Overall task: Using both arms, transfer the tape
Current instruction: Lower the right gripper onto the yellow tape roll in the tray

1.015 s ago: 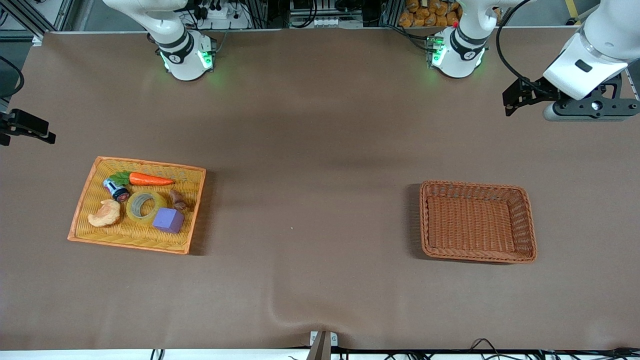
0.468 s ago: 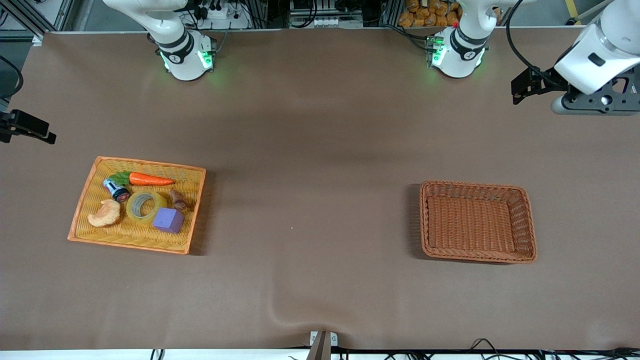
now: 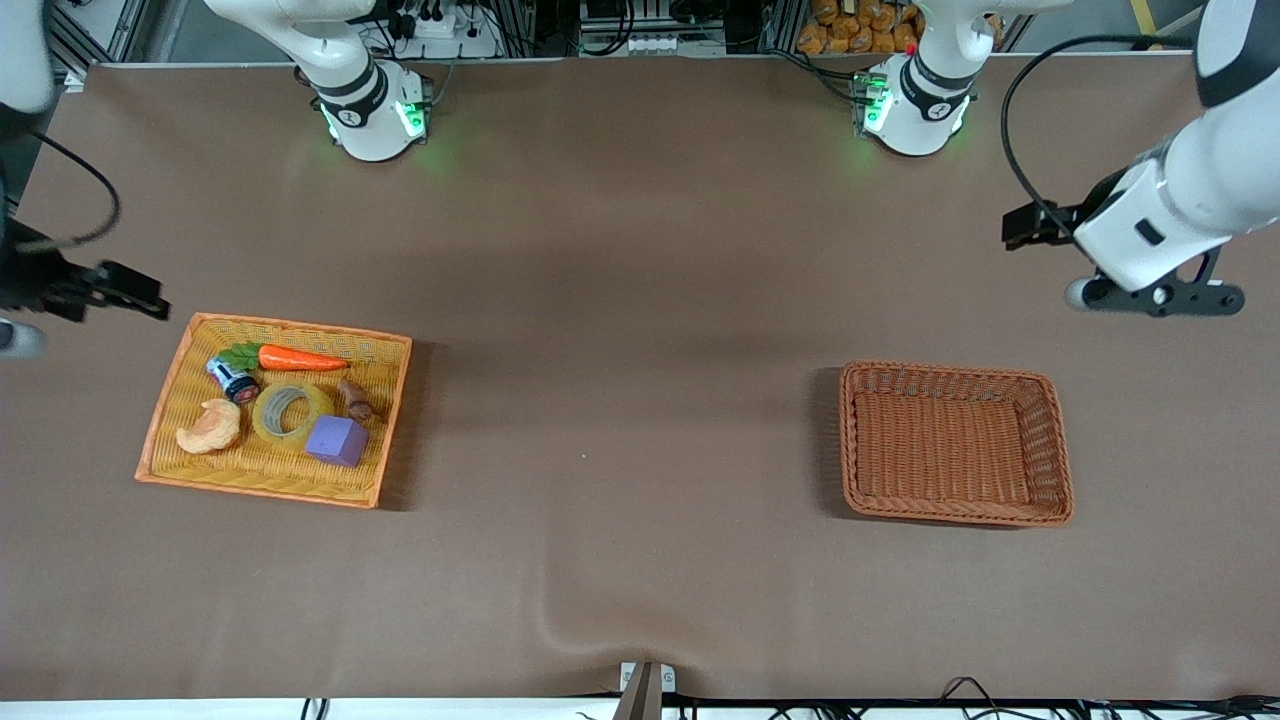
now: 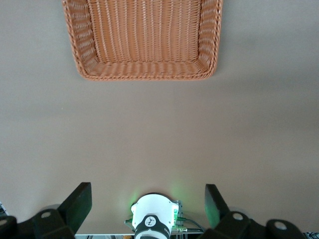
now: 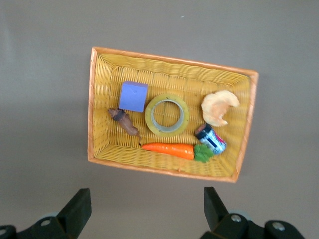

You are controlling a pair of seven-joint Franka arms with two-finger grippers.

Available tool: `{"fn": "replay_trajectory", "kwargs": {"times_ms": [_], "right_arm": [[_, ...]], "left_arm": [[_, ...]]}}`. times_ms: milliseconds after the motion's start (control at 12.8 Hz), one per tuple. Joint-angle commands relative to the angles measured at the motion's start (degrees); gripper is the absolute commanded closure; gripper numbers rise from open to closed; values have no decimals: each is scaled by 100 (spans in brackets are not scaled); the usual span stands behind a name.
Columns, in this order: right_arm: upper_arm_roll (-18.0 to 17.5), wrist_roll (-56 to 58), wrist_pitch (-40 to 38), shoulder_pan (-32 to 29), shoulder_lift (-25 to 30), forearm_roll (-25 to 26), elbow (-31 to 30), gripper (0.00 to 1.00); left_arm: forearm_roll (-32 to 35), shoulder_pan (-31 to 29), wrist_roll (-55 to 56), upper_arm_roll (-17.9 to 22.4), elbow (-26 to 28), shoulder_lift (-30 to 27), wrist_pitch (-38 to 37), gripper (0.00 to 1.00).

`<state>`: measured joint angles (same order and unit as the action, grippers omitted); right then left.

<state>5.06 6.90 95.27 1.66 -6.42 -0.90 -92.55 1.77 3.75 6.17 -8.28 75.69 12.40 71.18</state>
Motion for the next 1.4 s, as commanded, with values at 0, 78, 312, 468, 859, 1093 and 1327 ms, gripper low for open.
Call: {"fn": "replay_trajectory", "kwargs": {"times_ms": [0, 78, 312, 468, 859, 1093, 1327], "right_arm": [[21, 565, 796, -16, 167, 64, -989, 0], [21, 932, 1296, -16, 141, 64, -1358, 0], [21, 1427, 2553, -25, -96, 2, -2290, 0], [21, 2057, 3687, 1, -157, 2, -2977, 0], [13, 2887, 4456, -122, -1228, -164, -2979, 0], [13, 2923, 4807, -9, -1660, -235, -2962, 12], [13, 2923, 4808, 63, -1757, -235, -2935, 45]], "left_arm": [[-124, 20, -29, 2, -529, 394, -79, 0], [-142, 20, 32, -7, -547, 508, 192, 0], [-151, 11, 33, 2, -600, 632, 1000, 0], [-142, -24, 103, 37, -591, 650, 1668, 0], [-116, -103, 165, 63, -573, 869, 2909, 0], [-124, -50, 672, 107, -573, 1036, 3516, 0], [-124, -59, 762, 116, -573, 1072, 3746, 0]]}}
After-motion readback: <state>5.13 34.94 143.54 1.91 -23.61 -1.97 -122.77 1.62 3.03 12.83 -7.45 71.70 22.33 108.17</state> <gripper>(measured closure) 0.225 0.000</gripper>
